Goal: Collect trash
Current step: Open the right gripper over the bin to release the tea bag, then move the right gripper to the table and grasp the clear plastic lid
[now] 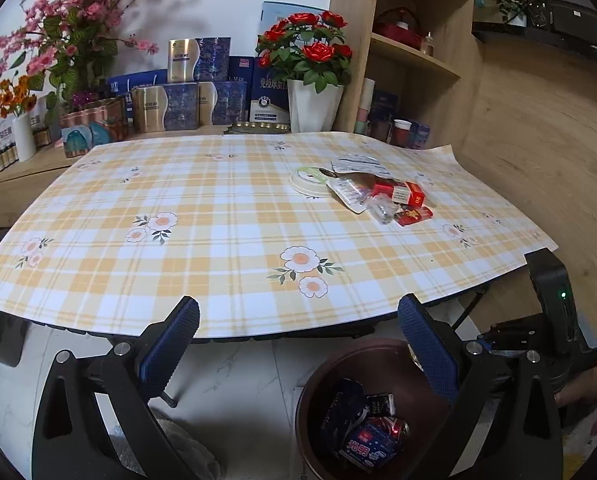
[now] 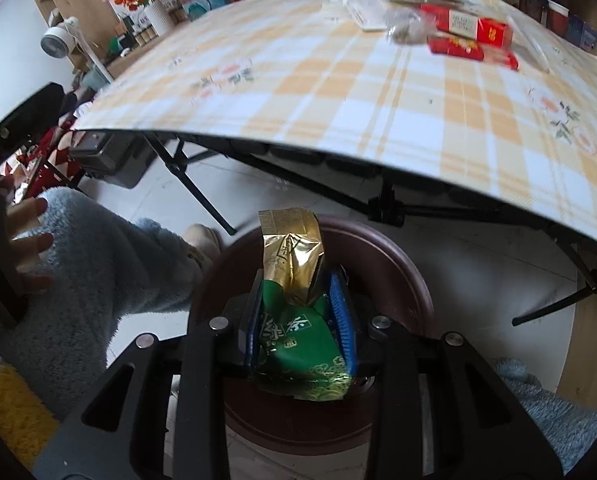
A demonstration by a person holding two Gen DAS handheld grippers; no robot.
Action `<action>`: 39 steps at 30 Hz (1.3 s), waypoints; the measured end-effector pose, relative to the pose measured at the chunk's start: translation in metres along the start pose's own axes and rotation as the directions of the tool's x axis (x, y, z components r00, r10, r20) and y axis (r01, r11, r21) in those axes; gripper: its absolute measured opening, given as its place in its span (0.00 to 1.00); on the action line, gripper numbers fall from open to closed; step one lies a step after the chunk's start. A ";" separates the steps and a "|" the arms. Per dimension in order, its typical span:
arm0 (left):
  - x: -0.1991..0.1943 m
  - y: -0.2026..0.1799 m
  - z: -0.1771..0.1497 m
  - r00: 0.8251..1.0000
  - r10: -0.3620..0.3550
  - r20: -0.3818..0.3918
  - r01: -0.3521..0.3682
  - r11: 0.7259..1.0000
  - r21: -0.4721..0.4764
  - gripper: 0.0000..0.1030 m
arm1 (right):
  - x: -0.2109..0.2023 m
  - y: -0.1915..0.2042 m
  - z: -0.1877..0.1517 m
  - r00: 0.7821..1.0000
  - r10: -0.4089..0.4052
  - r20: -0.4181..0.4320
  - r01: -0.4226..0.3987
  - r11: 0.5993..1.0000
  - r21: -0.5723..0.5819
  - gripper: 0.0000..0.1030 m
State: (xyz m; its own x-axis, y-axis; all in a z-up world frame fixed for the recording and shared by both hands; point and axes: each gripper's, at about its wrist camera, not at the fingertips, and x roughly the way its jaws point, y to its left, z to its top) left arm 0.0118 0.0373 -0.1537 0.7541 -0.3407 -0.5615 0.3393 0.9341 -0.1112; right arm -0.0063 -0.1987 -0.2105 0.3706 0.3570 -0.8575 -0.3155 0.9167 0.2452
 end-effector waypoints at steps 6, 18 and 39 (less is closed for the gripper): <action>0.008 -0.009 -0.004 1.000 -0.011 -0.019 0.012 0.999 0.035 0.94 | 0.008 0.002 -0.004 0.999 -0.026 -0.026 0.026 1.000 -0.008 0.33; 0.009 -0.009 -0.004 1.000 -0.021 -0.007 0.021 1.000 0.024 0.94 | 0.018 0.003 -0.008 0.994 -0.094 -0.056 0.093 0.996 -0.015 0.77; 0.010 -0.004 -0.001 1.000 0.028 -0.013 -0.028 1.000 0.001 0.94 | -0.043 -0.030 0.005 0.976 -0.067 0.205 0.040 0.991 0.131 0.94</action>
State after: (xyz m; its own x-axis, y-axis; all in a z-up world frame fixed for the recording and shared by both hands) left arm 0.0173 0.0307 -0.1598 0.7560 -0.3128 -0.5750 0.3184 0.9432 -0.0945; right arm -0.0081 -0.2407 -0.1788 0.5623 0.3241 -0.7608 -0.1833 0.9460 0.2675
